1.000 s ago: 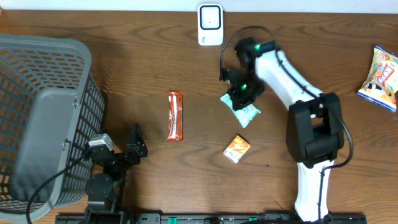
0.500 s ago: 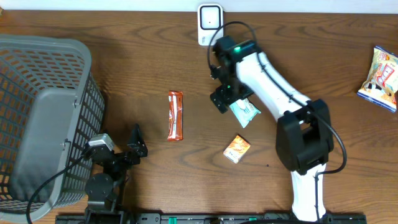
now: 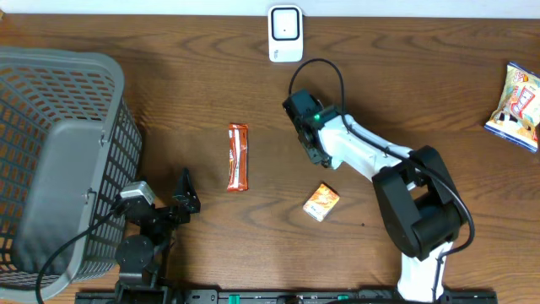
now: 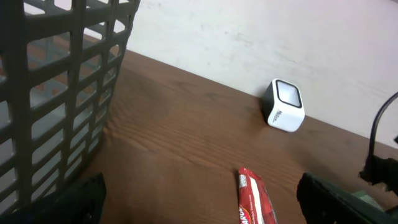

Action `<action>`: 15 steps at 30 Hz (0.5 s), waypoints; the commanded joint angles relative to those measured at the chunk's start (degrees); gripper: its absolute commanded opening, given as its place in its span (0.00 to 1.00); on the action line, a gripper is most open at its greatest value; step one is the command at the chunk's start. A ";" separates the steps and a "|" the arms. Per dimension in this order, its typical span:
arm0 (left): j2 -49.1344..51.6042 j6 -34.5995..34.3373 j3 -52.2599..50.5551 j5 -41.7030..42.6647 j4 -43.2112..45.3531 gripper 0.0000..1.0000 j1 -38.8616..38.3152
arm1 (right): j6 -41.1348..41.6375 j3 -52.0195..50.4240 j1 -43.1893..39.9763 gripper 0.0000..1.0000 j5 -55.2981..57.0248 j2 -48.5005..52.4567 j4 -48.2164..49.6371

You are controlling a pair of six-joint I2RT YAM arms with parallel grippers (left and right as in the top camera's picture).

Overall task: Scan the item barcode
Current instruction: 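Lift the wipes packet with the right gripper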

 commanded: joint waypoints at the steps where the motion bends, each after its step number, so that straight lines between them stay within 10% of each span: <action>1: -0.15 -0.11 -1.33 -0.55 -1.81 0.98 0.24 | 0.57 -7.23 -0.44 0.07 2.21 5.97 1.53; 6: -0.15 -0.11 -1.33 -0.55 -1.81 0.98 0.24 | -3.76 -7.54 -1.99 0.01 -10.71 5.97 2.71; 15: -0.15 -0.11 -1.33 -0.55 -1.81 0.98 0.24 | -32.63 11.32 -11.06 0.01 -71.91 0.15 -25.73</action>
